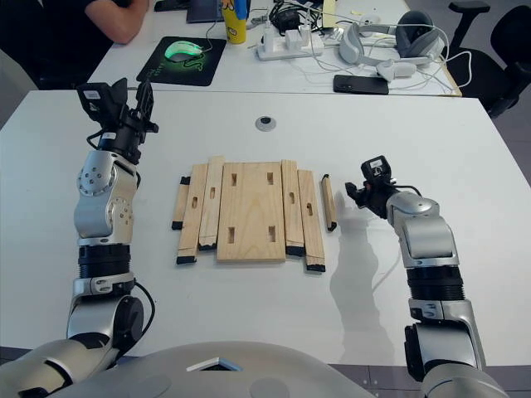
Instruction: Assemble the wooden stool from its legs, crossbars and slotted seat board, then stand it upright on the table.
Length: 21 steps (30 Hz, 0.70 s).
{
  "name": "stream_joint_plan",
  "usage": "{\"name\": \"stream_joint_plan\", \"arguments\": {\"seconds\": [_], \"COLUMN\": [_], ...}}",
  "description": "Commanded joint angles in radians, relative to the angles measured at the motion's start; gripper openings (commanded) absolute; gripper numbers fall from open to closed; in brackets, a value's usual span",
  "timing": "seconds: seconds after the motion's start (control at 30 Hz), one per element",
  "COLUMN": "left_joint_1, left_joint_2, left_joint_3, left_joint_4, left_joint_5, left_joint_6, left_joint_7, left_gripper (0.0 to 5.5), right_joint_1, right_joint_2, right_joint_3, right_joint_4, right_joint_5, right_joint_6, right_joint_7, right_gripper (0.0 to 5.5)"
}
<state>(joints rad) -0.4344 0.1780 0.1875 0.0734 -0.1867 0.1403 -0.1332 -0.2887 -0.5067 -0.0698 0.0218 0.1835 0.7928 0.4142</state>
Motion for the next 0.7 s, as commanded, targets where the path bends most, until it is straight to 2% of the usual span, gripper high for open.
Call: {"name": "stream_joint_plan", "arguments": {"seconds": [0.03,0.1,0.2,0.4,0.7], "left_joint_1": [0.010,0.007,0.009,0.012,0.013], "left_joint_2": [0.001,0.000,0.001,-0.002,0.000], "left_joint_3": [-0.007,-0.009,-0.011,-0.016,-0.013], "left_joint_4": [0.001,0.000,-0.007,-0.016,-0.011], "left_joint_5": [-0.001,-0.001,0.001,0.006,0.006], "left_joint_6": [0.010,0.011,0.011,0.006,-0.002], "left_joint_7": [-0.004,-0.005,-0.004,0.001,0.001], "left_gripper": [2.21,2.21,2.21,2.21,2.21], "right_joint_1": [-0.055,-0.068,-0.078,-0.064,-0.060], "right_joint_2": [0.089,0.107,0.091,0.085,0.099], "right_joint_3": [-0.099,-0.121,-0.070,-0.022,-0.043], "right_joint_4": [-0.124,-0.179,-0.227,-0.221,-0.189], "right_joint_5": [0.150,0.182,0.167,0.133,0.149], "right_joint_6": [0.200,0.283,0.349,0.370,0.421], "right_joint_7": [-0.010,-0.037,-0.065,-0.107,-0.111], "right_gripper": [2.66,2.66,2.66,2.66,2.66]}}
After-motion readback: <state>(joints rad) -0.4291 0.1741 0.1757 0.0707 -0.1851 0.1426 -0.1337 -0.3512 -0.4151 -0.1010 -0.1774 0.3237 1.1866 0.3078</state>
